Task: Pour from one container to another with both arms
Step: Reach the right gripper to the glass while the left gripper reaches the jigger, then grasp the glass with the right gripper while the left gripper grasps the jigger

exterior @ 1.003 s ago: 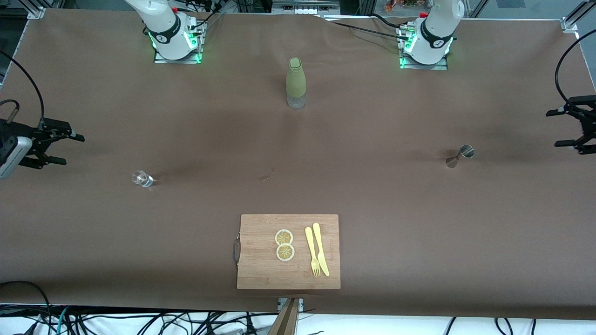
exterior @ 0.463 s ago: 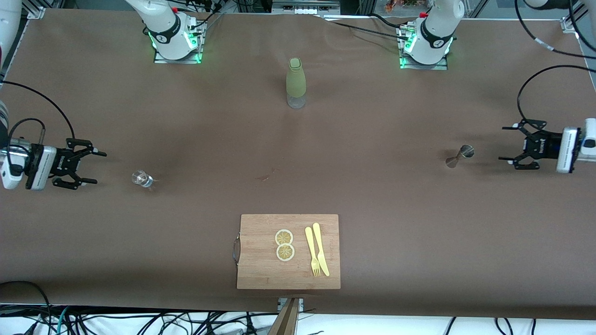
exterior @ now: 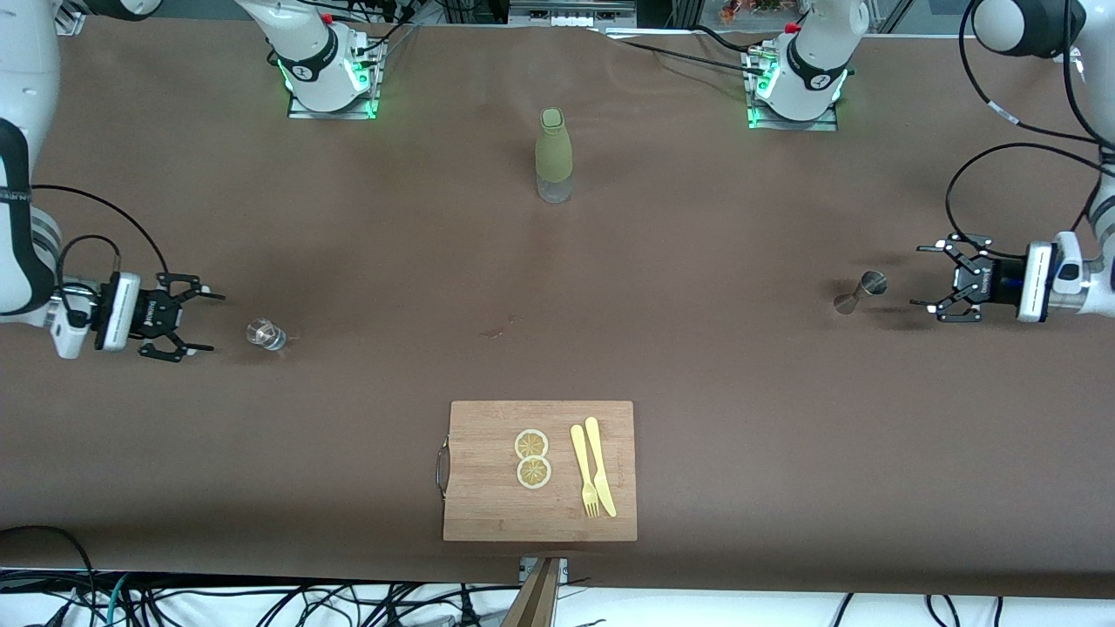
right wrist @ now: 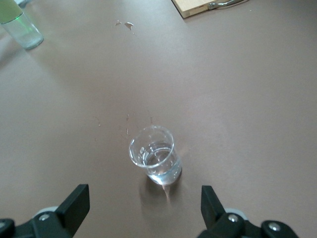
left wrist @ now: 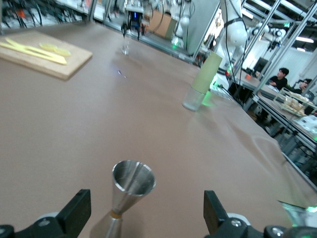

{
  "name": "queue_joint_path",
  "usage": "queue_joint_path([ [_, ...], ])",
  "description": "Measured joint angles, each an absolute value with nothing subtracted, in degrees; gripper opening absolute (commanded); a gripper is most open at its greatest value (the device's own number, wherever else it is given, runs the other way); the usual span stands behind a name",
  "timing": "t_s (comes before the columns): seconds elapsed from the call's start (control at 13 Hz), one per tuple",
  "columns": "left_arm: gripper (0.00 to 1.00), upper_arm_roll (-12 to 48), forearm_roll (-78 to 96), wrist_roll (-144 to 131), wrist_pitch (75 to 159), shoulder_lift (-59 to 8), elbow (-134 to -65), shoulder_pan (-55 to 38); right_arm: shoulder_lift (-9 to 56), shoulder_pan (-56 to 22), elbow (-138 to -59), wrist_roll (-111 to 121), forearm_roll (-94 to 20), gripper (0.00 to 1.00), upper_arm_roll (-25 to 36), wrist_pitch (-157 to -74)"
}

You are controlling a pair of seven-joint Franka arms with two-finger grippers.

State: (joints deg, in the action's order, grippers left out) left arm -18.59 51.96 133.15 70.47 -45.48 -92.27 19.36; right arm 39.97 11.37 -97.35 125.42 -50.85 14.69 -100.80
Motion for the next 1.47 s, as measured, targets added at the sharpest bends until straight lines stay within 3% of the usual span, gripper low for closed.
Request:
queue_joint_path([
  [0.31, 1.00, -18.6, 56.6, 139.8, 70.4, -51.4, -92.5, 19.7, 45.1, 15.9, -97.3, 134.8, -57.2, 1.00, 10.9, -100.9],
  [0.77, 1.00, -18.7, 60.5, 148.6, 70.2, -53.6, -93.2, 19.8, 48.6, 16.0, -97.3, 145.4, -65.8, 1.00, 7.8, -100.9],
  [1.47, 1.00, -18.2, 63.5, 155.0, 70.2, -56.3, -94.5, 18.7, 51.7, 16.3, -97.2, 149.8, -68.0, 0.99, 5.3, -97.9],
])
